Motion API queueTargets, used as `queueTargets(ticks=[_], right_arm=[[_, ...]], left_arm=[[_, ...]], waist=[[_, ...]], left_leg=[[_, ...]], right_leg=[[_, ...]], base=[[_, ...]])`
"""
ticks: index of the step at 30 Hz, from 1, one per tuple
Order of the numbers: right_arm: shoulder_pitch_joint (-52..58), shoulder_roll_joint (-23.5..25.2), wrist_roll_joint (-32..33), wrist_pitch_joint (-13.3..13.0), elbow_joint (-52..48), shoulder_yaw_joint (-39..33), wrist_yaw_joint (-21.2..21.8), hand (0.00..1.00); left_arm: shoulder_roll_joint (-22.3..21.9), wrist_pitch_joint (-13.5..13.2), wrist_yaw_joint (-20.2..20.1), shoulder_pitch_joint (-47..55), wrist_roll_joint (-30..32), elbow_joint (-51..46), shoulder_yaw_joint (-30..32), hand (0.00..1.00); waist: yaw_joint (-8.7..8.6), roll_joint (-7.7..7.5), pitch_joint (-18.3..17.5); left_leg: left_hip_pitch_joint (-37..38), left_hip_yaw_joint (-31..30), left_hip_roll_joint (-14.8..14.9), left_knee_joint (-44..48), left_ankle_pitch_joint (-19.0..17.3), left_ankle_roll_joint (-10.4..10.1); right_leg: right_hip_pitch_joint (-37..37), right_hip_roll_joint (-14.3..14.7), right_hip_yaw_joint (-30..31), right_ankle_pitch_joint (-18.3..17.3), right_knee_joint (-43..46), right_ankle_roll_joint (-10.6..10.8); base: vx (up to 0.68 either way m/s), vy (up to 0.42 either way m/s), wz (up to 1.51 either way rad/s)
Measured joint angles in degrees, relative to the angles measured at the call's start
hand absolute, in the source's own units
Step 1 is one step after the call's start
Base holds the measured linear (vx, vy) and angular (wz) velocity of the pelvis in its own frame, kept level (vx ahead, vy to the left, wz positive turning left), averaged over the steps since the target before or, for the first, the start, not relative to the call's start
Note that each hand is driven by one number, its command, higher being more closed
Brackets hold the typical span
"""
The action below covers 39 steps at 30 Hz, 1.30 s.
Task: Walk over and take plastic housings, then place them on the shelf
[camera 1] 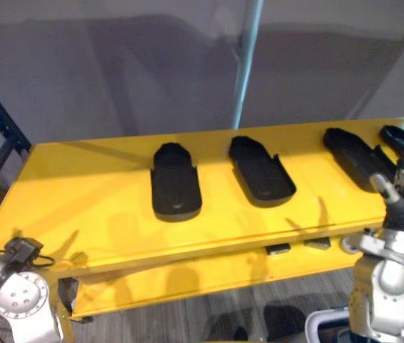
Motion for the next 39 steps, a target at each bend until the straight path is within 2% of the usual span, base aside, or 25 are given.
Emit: queueTargets(ticks=[1, 2, 7, 12, 19, 21, 27, 32, 39], right_arm=[[0.0, 0.1, 0.0, 0.0, 0.0, 0.0, 0.0, 0.0], [-0.3, 0.6, 1.6, 0.5, 0.0, 2.5, 3.3, 0.0], [-0.4, 0.6, 1.6, 0.5, 0.1, 2.5, 3.4, 0.0], [0.0, 0.6, 1.0, 0.4, 0.5, 2.4, 3.3, 0.0], [0.0, 0.6, -1.5, 0.0, 3.5, 2.0, 2.2, 0.0], [0.0, 0.6, -2.4, 0.0, 3.8, 1.9, 2.3, 0.0], [-0.5, 0.6, -3.4, 0.0, 4.7, 2.0, 3.1, 0.0], [-1.6, 0.6, -3.4, 0.0, 5.9, 2.4, 4.8, 0.0], [-1.5, 0.7, -3.4, 0.0, 7.1, 3.6, 4.3, 0.0]], left_arm=[[-0.3, -1.0, 0.0, 0.1, 0.8, -0.5, 0.0, 0.0], [-0.6, -7.8, -0.5, 2.1, 7.6, -6.4, -1.4, 0.0], [-0.6, -7.8, -0.5, 2.1, 7.6, -6.4, -1.5, 0.0], [-1.3, -7.0, -2.7, 2.2, 6.8, -4.7, -5.8, 0.0], [-4.2, -1.9, -6.6, 2.1, 2.4, 3.4, -12.5, 0.0], [-4.9, -0.8, -7.5, 2.1, 2.3, 4.2, -12.6, 0.0], [-4.9, -0.7, -7.9, 3.1, 0.7, 4.2, -12.3, 0.0], [-4.9, -1.0, -7.8, 5.1, 0.6, 4.2, -11.6, 0.0], [-4.9, -1.0, -7.9, 5.2, 0.3, 4.2, -11.5, 0.0]], waist=[[0.09, 0.04, 0.0], [1.2, 0.25, -1.6], [1.1, 0.27, -1.5], [1.12, 0.47, -0.9], [0.76, 0.72, 2.4], [0.71, 0.9, 2.7], [1.21, 0.93, 2.8], [1.55, 0.99, 3.8], [1.63, 1.04, 3.8]], left_leg=[[0.0, 0.0, 0.0, 0.0, 0.0, 0.0], [-0.2, -1.5, -0.3, -1.1, 0.9, 0.2], [-0.1, -1.4, -0.3, -1.1, 0.9, 0.2], [-0.1, -1.9, -0.5, -0.8, 1.0, 0.2], [-0.1, -3.2, -0.8, -0.7, 1.0, 0.5], [0.0, -3.3, -0.8, -0.7, 1.0, 0.5], [0.0, -3.6, -0.9, -0.2, 0.6, 0.9], [-0.3, -3.5, -0.9, 3.7, -2.1, 1.4], [-1.1, -3.9, -1.0, 5.6, -3.2, 1.6]], right_leg=[[0.0, 0.0, 0.0, 0.0, 0.0, 0.0], [0.2, -0.3, -1.5, -0.2, 0.0, -0.3], [0.1, -0.2, -1.3, -0.2, 0.0, -0.3], [0.1, 0.2, -0.3, -0.2, 0.0, -0.3], [0.0, 0.3, 0.1, -1.3, 1.1, -0.4], [-0.2, 0.4, 0.1, -2.0, 1.8, -0.4], [-0.4, 0.4, 1.1, -2.3, 2.3, -0.7], [-0.1, 0.3, 3.0, -3.0, 3.0, -0.7], [-0.2, 0.0, 3.1, -3.9, 3.9, -0.5]], base=[[0.0, 0.0, 0.0], [0.0, 0.0, 0.0], [0.0, 0.0, 0.0], [0.0, 0.001, -0.02], [-0.01, -0.008, 0.04], [0.03, 0.001, 0.05], [0.04, 0.024, 0.01], [-0.01, 0.026, -0.11], [0.0, 0.005, 0.0]])
